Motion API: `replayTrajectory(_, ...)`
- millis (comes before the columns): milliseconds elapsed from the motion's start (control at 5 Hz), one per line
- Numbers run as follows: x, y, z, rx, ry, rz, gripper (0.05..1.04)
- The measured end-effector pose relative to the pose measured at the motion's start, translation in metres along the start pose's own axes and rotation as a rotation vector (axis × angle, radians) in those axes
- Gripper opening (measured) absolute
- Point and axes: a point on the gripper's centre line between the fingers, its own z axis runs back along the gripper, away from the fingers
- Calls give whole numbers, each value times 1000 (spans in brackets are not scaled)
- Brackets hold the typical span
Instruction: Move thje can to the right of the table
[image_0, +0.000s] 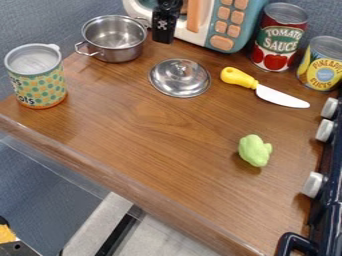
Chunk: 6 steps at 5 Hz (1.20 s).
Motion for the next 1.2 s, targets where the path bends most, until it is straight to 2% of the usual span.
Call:
replayTrajectory(200,-1,4,-12,33,-8,-9,1001)
replayTrajectory(400,6,1,-18,26,0,-47,1001)
replayTrajectory(600,25,3,-18,44,26,-74,1001)
replayTrajectory(800,58,5,-2,30,66,-95,1001)
replayTrajectory(1000,84,9,3,24,42,-99,1001)
replayTrajectory(1200,138,10,22,-20,4,-46,1001)
